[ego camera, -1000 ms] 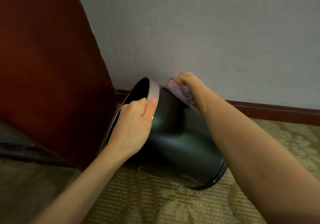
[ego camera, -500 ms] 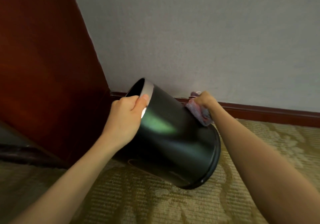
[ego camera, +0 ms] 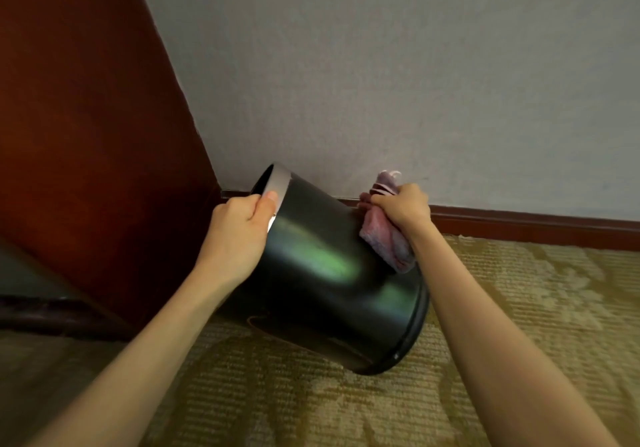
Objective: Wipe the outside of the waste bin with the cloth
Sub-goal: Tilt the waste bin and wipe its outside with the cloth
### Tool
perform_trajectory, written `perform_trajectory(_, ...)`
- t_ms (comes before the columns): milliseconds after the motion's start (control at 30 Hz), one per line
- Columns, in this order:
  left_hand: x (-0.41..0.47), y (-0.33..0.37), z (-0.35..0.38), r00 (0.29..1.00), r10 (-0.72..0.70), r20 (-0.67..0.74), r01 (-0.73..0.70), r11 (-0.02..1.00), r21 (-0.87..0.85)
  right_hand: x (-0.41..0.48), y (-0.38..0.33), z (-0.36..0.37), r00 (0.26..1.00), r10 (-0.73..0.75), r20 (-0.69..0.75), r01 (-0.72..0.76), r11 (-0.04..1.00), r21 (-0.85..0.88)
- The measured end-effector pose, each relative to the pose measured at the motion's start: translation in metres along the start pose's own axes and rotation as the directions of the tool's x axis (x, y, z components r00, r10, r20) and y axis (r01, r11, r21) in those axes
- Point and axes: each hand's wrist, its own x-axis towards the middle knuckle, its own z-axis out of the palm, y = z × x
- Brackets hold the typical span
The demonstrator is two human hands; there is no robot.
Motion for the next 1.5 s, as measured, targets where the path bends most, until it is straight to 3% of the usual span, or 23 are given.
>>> perform_trajectory(233, -0.005, 0.012, 0.006, 1.0, 0.03, -0.002, -0.03, 0.999, -0.014, -0.062, -0.025, -0.003, 0.981, -0.005, -0.194, 0.038, 0.985, 0.169)
perform_trajectory(500, 0.0, 0.038, 0.021, 0.999, 0.047, -0.013, -0.047, 0.999, 0.0, -0.146, -0.03, 0.005, 0.904, -0.039, -0.426, 0.226, 0.889, 0.399)
perform_trajectory(767, -0.007, 0.034, 0.022, 0.997, 0.079, -0.021, -0.08, 0.995, -0.054, -0.185, -0.03, 0.029, 0.82, -0.284, -0.497, 0.436, 0.872, 0.222)
perform_trajectory(1000, -0.002, 0.025, 0.016, 0.997, 0.079, -0.011, -0.079, 0.996, -0.029, -0.144, -0.054, 0.014, 0.885, -0.286, -0.367, 0.364, 0.917, 0.165)
perform_trajectory(1200, -0.005, 0.018, 0.012, 0.999, 0.05, -0.007, -0.05, 0.999, -0.015, -0.083, -0.064, 0.004, 0.96, -0.237, -0.147, 0.26, 0.952, 0.159)
perform_trajectory(1400, -0.008, 0.009, 0.006, 0.999, 0.052, -0.003, -0.052, 0.996, -0.07, -0.037, -0.037, -0.001, 0.986, -0.163, -0.026, 0.165, 0.984, 0.072)
perform_trajectory(1500, -0.013, 0.007, 0.005, 0.999, 0.041, -0.001, -0.041, 0.994, -0.104, -0.03, -0.008, -0.009, 0.994, -0.097, -0.047, 0.098, 0.995, 0.016)
